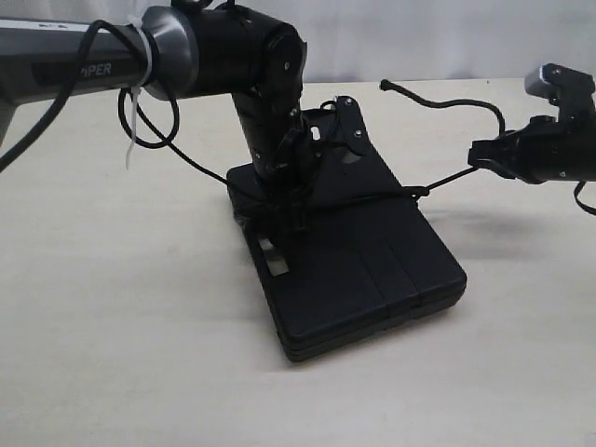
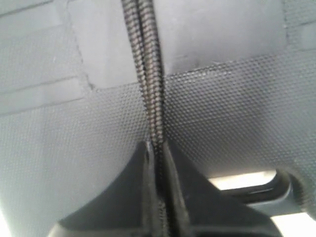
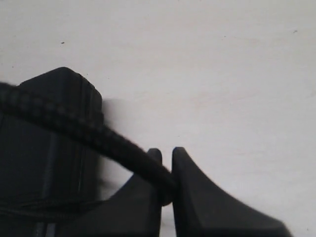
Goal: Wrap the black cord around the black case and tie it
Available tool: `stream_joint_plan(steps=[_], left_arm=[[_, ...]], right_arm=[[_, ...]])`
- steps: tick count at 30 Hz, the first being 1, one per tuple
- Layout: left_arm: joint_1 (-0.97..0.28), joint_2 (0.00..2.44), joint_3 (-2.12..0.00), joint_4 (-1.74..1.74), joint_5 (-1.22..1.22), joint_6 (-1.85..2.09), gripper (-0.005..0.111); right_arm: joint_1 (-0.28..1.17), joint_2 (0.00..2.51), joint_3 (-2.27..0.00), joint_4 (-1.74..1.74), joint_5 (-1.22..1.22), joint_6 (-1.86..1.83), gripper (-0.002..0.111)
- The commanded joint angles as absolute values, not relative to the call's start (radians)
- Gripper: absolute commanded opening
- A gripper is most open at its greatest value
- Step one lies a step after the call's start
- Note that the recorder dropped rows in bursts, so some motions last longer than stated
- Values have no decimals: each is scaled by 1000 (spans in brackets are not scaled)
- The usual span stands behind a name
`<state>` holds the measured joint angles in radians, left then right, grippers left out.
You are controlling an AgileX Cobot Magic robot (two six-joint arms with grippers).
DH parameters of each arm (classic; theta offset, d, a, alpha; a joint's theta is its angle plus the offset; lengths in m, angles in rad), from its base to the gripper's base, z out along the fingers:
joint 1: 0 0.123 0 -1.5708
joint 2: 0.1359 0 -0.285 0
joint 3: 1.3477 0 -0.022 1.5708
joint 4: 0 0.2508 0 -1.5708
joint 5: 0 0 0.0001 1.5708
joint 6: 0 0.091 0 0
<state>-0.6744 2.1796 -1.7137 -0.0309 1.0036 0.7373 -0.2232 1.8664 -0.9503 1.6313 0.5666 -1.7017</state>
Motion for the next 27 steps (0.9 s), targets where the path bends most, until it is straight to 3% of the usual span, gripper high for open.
stream_joint_plan(steps=[1, 5, 11, 12, 14, 16, 23, 27], left_arm=[[-653, 2186, -1698, 73, 1149, 738, 0], [-553, 2186, -1698, 10, 1160, 752, 0], [-533, 2186, -1698, -474, 1221, 1183, 0], [-533, 2186, -1698, -494, 1221, 1204, 0], [-526, 2186, -1698, -492, 1221, 1204, 0], [-512, 2186, -1698, -490, 1221, 1200, 0], [-465, 2186, -1698, -497, 1221, 1196, 0], [-454, 2177, -1700, -518, 1221, 1196, 0]], right_arm=[[-334, 1860, -949, 1696, 590, -1708, 4], [-375, 1860, -948, 1708, 708, -1710, 4], [-375, 1989, -960, 1744, 788, -1713, 4], [-379, 2002, -965, 1744, 796, -1702, 13], [-419, 2005, -965, 1744, 804, -1678, 43], [-477, 2005, -965, 1744, 739, -1659, 56], [-569, 2000, -950, 1744, 768, -1621, 55], [-570, 1966, -950, 1708, 954, -1623, 50]])
